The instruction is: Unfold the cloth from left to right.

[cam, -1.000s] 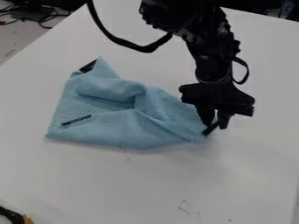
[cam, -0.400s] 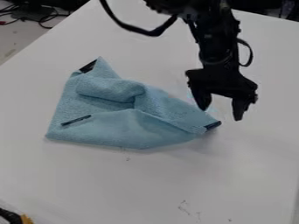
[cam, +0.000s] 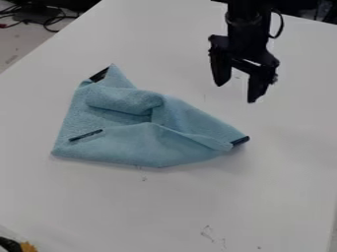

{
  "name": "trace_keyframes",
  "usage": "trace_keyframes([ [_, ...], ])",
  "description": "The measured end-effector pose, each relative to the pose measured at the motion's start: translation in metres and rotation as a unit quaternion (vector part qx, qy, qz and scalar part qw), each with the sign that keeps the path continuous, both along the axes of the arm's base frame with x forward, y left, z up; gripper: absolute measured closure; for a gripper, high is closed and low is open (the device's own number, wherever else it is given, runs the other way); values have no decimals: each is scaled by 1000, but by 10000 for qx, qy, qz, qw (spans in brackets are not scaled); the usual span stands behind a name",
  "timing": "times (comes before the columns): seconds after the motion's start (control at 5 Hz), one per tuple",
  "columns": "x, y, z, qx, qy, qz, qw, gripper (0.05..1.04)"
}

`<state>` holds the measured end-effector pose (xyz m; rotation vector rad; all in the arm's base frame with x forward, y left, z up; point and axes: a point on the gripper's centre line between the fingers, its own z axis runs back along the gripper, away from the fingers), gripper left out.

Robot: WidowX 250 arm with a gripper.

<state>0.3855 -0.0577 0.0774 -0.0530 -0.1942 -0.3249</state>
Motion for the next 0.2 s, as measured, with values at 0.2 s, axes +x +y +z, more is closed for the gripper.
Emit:
trace_keyframes([
  [0.2, 4, 3, -2, 1, 4, 99, 10000, 83],
])
